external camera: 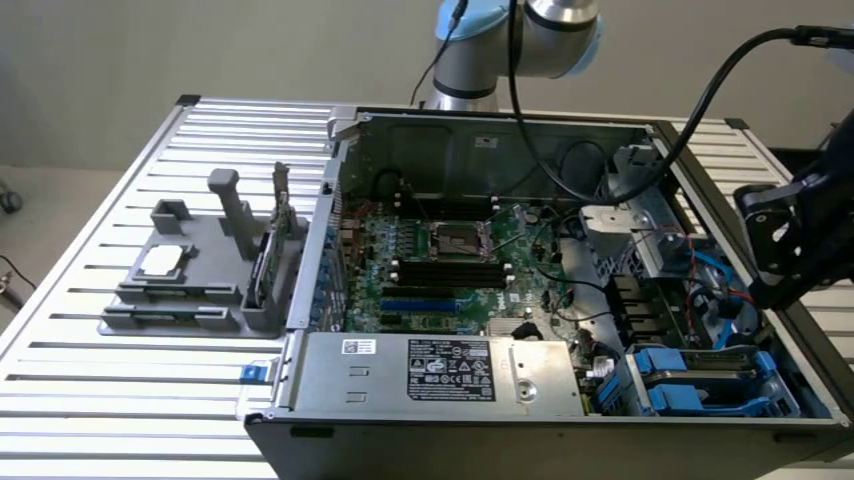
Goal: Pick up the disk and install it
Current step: 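Insert the first disk wire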
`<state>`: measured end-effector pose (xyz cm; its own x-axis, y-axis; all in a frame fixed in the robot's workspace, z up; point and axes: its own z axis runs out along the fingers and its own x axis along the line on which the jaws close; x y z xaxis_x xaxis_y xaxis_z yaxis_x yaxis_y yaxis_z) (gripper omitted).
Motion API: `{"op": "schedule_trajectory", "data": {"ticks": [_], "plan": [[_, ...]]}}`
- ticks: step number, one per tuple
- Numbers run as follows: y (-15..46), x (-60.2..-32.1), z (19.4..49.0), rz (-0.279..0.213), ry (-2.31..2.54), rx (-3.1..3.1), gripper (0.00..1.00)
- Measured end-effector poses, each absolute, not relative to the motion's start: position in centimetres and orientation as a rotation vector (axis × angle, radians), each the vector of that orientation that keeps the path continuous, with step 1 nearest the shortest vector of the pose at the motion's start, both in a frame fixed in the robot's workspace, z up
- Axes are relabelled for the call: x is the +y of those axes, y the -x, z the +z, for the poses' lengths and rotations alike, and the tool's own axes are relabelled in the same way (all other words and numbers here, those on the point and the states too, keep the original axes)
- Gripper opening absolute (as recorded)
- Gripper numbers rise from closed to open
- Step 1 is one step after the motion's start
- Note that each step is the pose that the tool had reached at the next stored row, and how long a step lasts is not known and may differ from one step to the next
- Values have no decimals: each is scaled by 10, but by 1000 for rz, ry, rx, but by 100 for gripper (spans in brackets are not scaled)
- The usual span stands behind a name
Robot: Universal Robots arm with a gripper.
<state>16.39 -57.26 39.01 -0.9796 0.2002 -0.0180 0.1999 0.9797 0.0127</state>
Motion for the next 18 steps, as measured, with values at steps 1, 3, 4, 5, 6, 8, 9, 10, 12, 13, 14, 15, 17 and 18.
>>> {"op": "schedule_trajectory", "data": {"ticks": [1, 3, 4, 5, 6, 8, 9, 10, 12, 13, 14, 15, 17, 18], "plan": [[-164, -573, 390, 17, -332, 3105, 18], [-164, -573, 390, 16, -369, 3100, 18], [-164, -573, 389, 16, -388, 3098, 18], [-164, -573, 389, 16, -406, 3096, 18], [-164, -573, 389, 16, -423, 3093, 18], [-164, -573, 387, 16, -456, 3088, 18], [-164, -573, 386, 16, -470, 3086, 18], [-164, -573, 386, 15, -482, 3084, 18], [-164, -574, 385, 15, -499, 3082, 18], [-164, -574, 384, 15, -510, 3080, 18], [-164, -575, 383, 15, -521, 3078, 18], [-164, -575, 382, 15, -531, 3076, 18], [-164, -575, 381, 15, -551, 3073, 18], [-165, -575, 380, 15, -561, 3071, 18]]}}
